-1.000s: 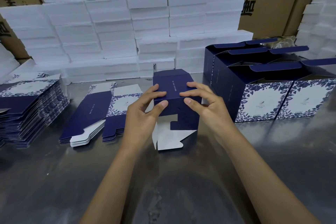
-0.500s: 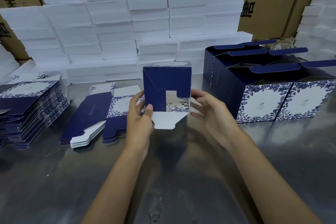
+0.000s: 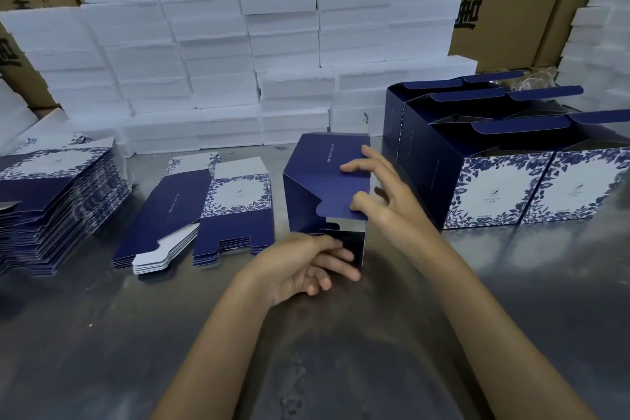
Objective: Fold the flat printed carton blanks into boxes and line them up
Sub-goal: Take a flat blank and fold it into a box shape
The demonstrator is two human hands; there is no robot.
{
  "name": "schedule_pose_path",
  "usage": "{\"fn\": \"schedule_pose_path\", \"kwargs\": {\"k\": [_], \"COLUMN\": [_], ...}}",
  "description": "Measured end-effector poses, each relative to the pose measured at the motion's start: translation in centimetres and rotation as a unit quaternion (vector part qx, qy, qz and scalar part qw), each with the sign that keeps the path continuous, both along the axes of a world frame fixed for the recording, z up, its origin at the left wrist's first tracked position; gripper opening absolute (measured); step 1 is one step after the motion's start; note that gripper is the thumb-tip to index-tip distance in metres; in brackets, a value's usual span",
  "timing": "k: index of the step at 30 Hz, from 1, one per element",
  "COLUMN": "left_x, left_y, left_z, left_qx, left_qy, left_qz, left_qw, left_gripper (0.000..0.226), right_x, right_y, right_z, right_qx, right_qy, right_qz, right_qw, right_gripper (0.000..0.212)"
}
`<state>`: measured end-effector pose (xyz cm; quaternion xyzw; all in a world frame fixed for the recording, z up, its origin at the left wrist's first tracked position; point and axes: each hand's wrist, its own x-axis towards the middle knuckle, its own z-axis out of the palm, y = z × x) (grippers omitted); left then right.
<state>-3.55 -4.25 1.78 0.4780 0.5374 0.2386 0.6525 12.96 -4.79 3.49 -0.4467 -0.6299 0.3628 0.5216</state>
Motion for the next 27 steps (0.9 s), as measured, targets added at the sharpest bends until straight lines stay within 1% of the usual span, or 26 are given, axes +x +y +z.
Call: {"fn": "schedule_pose_path", "kwargs": {"k": [1, 2, 3, 4, 5, 6, 7, 8, 9, 10, 11, 13, 14, 15, 17, 21, 27], "left_x": [-0.2, -0.5, -0.9, -1.2, -1.4, -1.6, -1.6, -1.5, -1.4, -1.2, -1.0, -0.8, -0.7, -0.6, -0.6, -0.3, 0.4], "left_y": [-0.1, -0.1, 0.0, 0.1, 0.0, 0.1, 0.1, 0.0, -0.1, -0.3, -0.4, -0.2, -0.2, -0.2, 0.0, 0.4, 0.6], "left_z": [0.2, 0.4, 0.5, 0.6, 0.7, 0.7, 0.8, 0.9, 1.1, 1.2, 1.1, 0.5, 0.4, 0.2, -0.2, -0.3, 0.1], "left_qx": [0.023, 0.061, 0.113, 0.175, 0.238, 0.301, 0.357, 0.41, 0.454, 0.486, 0.516, 0.548, 0.549, 0.551, 0.56, 0.573, 0.587], "left_qy": [0.041, 0.088, 0.139, 0.184, 0.213, 0.219, 0.197, 0.165, 0.133, 0.116, 0.116, 0.121, 0.123, 0.126, 0.138, 0.126, 0.156], "left_qz": [0.02, 0.061, 0.118, 0.184, 0.25, 0.307, 0.349, 0.372, 0.373, 0.35, 0.309, 0.207, 0.172, 0.149, 0.139, 0.161, 0.202], "left_qw": [0.999, 0.992, 0.977, 0.95, 0.914, 0.876, 0.844, 0.816, 0.798, 0.792, 0.79, 0.802, 0.808, 0.812, 0.805, 0.793, 0.768], "left_gripper": [0.026, 0.028, 0.031, 0.034, 0.035, 0.035, 0.032, 0.025, 0.015, 0.004, 0.018, 0.042, 0.047, 0.047, 0.04, 0.035, 0.028], "right_x": [0.0, 0.0, 0.0, 0.0, -0.1, -0.1, 0.0, 0.0, 0.1, 0.2, 0.2, 0.3, 0.4, 0.4, 0.4, 0.2, -0.9], "right_y": [0.0, 0.0, 0.0, 0.0, 0.1, 0.1, 0.1, 0.1, 0.0, 0.0, 0.0, -0.1, 0.0, 0.0, 0.1, 0.3, 0.3], "right_z": [0.0, 0.0, 0.0, 0.0, 0.0, 0.0, 0.0, 0.0, -0.1, -0.1, -0.2, -0.2, -0.2, -0.2, -0.3, -0.4, -0.2], "right_qx": [-0.005, -0.01, -0.015, -0.02, -0.024, -0.025, -0.024, -0.02, -0.018, -0.017, -0.018, -0.019, -0.019, -0.021, -0.024, -0.017, -0.006], "right_qy": [-0.001, 0.004, 0.01, 0.016, 0.021, 0.025, 0.028, 0.031, 0.036, 0.041, 0.046, 0.054, 0.059, 0.062, 0.068, 0.075, 0.069], "right_qz": [0.003, 0.003, 0.002, 0.0, 0.0, 0.0, 0.003, 0.008, 0.015, 0.021, 0.026, 0.035, 0.04, 0.046, 0.051, 0.031, -0.021], "right_qw": [1.0, 1.0, 1.0, 1.0, 0.999, 0.999, 0.999, 0.999, 0.999, 0.999, 0.998, 0.998, 0.997, 0.997, 0.996, 0.997, 0.997], "right_gripper": [0.041, 0.041, 0.041, 0.042, 0.042, 0.042, 0.042, 0.043, 0.042, 0.042, 0.04, 0.041, 0.043, 0.043, 0.039, 0.033, 0.036]}}
